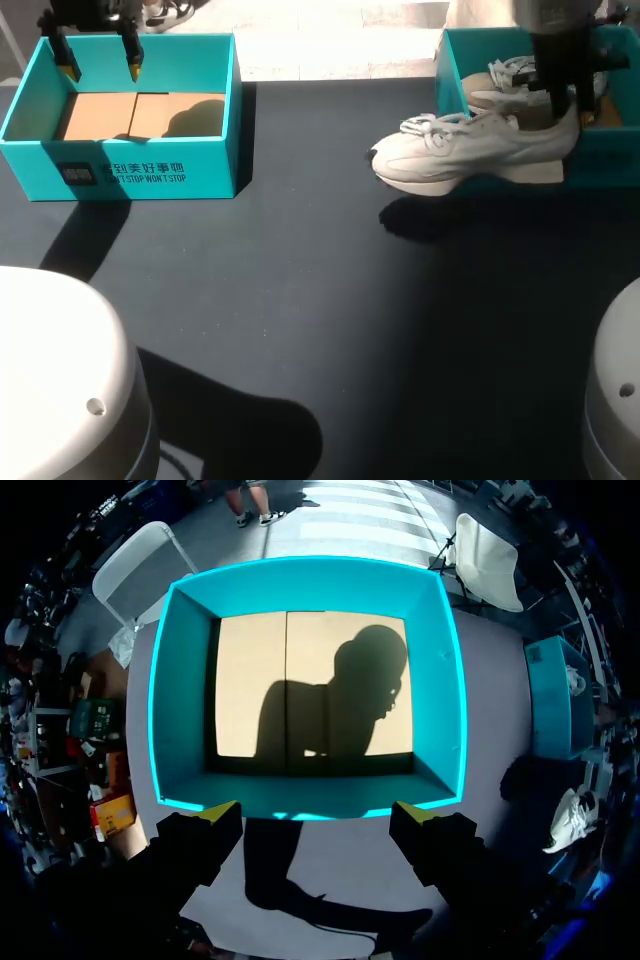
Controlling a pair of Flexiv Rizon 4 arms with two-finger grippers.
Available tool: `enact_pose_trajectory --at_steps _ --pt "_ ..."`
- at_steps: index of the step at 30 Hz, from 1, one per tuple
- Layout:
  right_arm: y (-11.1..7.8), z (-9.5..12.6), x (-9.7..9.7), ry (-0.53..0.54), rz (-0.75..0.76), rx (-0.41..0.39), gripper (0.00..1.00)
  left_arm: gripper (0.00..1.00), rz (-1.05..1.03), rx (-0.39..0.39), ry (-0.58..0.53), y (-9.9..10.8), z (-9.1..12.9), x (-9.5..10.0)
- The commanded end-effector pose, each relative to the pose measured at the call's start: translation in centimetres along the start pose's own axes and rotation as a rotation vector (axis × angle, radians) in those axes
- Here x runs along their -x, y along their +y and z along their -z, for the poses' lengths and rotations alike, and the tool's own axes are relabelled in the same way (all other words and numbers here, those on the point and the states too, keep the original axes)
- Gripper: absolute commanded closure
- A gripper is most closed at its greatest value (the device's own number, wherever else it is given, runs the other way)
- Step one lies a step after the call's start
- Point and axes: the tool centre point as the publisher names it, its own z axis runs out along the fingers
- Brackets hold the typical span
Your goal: Take the shoe out of the shoebox, open the shoe tongue, remove and reinsert the insole, then place the shoe into the shoebox
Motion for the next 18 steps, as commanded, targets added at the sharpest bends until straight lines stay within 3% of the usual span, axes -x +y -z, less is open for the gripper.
enact_pose_trajectory --at_steps 1,9,13,18 --pt "-6.1 2.1 -2.1 -0.029 0.004 0.178 1.0 0.0 0.0 0.0 0.0 0.0 0.0 0.0" --pt "-10.2 4.1 -5.8 -0.003 0.009 0.191 1.0 0.0 0.0 0.0 0.0 0.0 0.0 0.0" --pt "-12.0 4.9 -7.5 0.048 0.016 0.154 1.0 0.0 0.0 0.0 0.0 0.0 0.0 0.0" --pt "-12.0 4.9 -7.5 0.048 0.016 0.154 1.0 0.0 0.0 0.0 0.0 0.0 0.0 0.0"
